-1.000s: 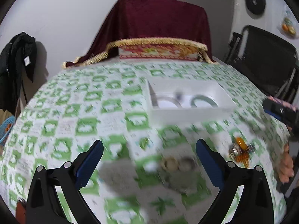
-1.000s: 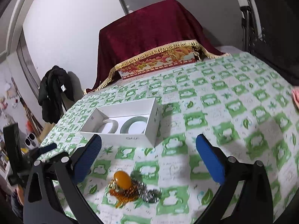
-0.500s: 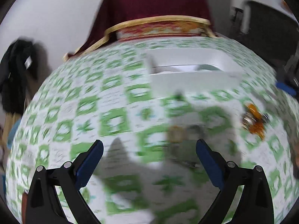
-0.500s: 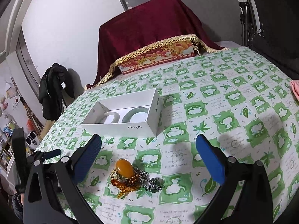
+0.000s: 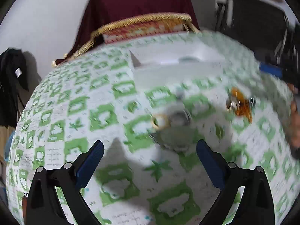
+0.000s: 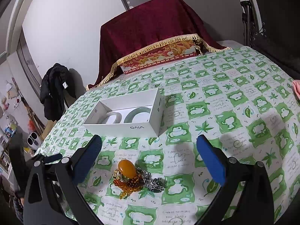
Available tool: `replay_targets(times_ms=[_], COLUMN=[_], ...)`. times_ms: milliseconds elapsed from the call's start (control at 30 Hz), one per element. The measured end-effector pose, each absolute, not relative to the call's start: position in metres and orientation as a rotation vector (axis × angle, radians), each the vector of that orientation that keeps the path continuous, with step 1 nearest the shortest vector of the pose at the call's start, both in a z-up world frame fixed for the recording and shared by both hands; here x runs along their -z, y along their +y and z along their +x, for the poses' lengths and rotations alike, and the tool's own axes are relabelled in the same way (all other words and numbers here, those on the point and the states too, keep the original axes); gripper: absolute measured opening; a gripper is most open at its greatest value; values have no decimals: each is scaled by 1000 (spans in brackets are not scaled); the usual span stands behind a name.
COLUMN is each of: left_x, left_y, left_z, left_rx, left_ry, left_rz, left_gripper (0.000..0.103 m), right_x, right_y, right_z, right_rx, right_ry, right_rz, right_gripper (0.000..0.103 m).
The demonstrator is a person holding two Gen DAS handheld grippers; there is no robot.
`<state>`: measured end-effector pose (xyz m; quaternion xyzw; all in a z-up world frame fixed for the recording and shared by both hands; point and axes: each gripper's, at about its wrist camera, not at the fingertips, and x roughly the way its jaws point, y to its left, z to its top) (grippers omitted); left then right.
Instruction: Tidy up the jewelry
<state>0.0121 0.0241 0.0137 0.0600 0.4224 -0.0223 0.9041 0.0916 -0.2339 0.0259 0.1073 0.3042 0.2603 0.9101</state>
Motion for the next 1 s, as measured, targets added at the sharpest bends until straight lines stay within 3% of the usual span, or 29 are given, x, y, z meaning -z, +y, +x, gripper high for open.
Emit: replay_targets(times_ms=[200, 600, 1000], left_x=[-9, -22, -10], left_y=[24, 97, 41], left_z=[15, 26, 32], left_rx=[35, -260, -77], left_ry=[894, 837, 864], left_rz=[139, -52, 179], left_gripper=[100, 100, 100], right_x=[-24, -22, -22], right_y=[-234, -230, -230], right_z=[93, 93, 93], right_rx=[-538, -548, -550], right_ry=[636, 651, 653], right_rz=[225, 214, 218], right_gripper=[99, 99, 99])
